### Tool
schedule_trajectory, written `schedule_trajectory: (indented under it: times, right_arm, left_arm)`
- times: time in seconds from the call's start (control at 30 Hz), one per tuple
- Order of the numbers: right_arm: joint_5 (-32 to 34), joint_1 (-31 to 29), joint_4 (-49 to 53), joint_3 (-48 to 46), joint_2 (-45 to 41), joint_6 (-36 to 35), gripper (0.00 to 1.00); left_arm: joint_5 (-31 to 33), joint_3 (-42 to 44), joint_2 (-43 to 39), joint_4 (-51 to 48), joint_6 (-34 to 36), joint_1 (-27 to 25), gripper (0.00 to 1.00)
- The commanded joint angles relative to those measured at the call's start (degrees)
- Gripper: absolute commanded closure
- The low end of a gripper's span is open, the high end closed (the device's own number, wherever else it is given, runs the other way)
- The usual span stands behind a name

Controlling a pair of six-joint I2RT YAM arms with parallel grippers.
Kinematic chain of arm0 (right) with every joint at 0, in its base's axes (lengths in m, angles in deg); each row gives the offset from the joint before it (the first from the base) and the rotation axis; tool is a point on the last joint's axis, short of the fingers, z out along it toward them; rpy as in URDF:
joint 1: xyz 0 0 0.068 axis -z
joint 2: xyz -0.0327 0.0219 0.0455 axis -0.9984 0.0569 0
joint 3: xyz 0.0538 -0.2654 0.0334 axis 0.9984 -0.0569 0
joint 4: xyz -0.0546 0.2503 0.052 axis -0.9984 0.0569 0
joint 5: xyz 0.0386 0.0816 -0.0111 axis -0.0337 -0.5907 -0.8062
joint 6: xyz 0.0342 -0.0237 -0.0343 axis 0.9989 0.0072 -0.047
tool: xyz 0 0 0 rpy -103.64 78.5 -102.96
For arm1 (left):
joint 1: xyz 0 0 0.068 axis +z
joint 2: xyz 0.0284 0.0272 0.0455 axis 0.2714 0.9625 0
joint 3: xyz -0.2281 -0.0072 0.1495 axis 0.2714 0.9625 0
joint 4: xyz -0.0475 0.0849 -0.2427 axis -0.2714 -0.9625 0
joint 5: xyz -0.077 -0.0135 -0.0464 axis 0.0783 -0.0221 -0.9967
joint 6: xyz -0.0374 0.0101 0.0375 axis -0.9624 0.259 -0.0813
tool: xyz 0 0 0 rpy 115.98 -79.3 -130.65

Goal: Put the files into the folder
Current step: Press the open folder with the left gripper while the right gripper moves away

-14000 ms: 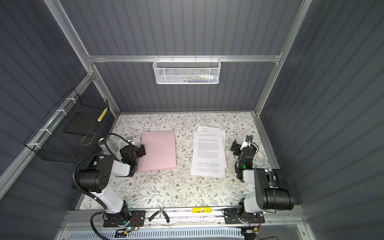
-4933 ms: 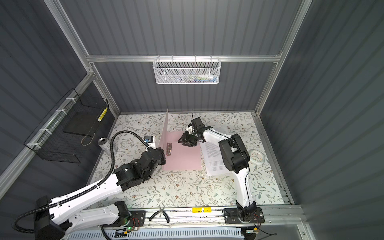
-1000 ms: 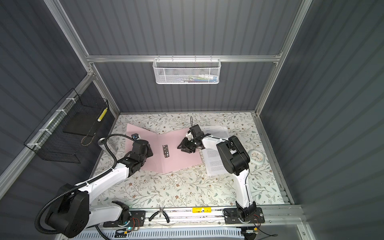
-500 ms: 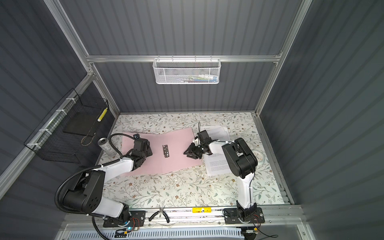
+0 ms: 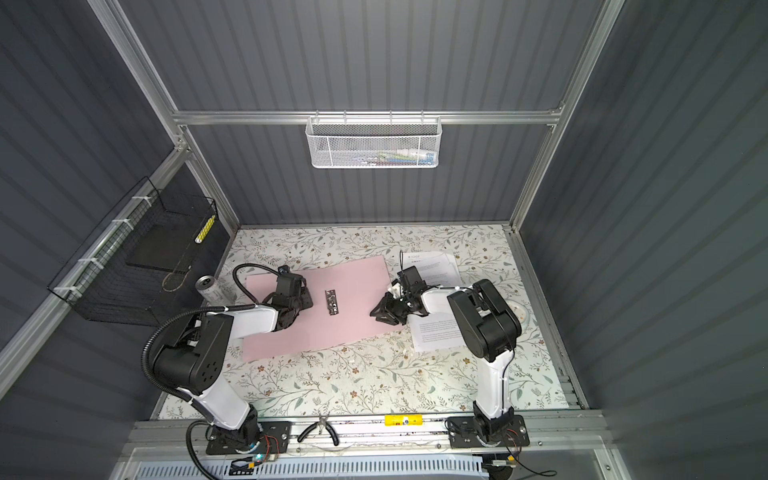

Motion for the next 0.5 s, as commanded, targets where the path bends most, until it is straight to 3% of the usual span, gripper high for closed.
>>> schedule_trajectory:
  times: [0.0, 0.13, 0.47]
  right_arm:
    - [0.51, -0.03, 1.21, -0.36, -3.34, 0.08, 0.67]
    - [1.04, 0.06, 1.43, -0.10, -6.34, 0.52, 0.66]
    - [2.15, 2.46, 2.34, 0.76, -12.56, -0.34, 0.66]
  left_arm:
    - [-7.31, -3.10, 1.37, 2.09, 0.65, 0.31, 0.51]
    - [-12.25, -5.96, 3.92, 1.51, 0.03, -0.20, 0.44]
    - [-15.36, -10.29, 9.42, -1.66, 1.71, -4.09, 0.53]
